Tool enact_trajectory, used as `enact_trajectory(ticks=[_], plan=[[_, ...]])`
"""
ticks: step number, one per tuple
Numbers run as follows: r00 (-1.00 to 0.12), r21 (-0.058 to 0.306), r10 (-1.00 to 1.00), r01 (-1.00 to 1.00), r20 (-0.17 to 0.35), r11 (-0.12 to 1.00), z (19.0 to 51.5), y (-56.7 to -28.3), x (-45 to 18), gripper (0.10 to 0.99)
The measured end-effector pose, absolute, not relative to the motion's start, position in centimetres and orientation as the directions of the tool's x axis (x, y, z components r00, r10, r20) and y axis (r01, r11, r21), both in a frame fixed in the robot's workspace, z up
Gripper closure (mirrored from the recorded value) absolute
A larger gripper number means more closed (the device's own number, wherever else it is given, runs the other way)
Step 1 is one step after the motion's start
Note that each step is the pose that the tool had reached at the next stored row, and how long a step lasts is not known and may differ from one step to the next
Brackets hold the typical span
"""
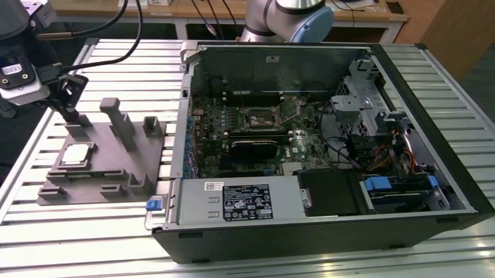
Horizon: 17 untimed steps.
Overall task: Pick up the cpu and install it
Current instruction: 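Pick up the cpu and move it towards the insertion slot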
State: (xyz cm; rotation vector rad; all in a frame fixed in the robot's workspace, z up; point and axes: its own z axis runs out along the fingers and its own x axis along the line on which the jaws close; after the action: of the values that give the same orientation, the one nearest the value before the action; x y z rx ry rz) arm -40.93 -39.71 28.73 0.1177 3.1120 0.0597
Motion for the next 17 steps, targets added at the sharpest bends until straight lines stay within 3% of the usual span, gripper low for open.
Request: enact_trajectory(ticks=[17], plan=[[-0.997, 0.039, 0.076, 0.075, -0.025, 0.996, 27.0, -40.1, -41.3, 0.980]])
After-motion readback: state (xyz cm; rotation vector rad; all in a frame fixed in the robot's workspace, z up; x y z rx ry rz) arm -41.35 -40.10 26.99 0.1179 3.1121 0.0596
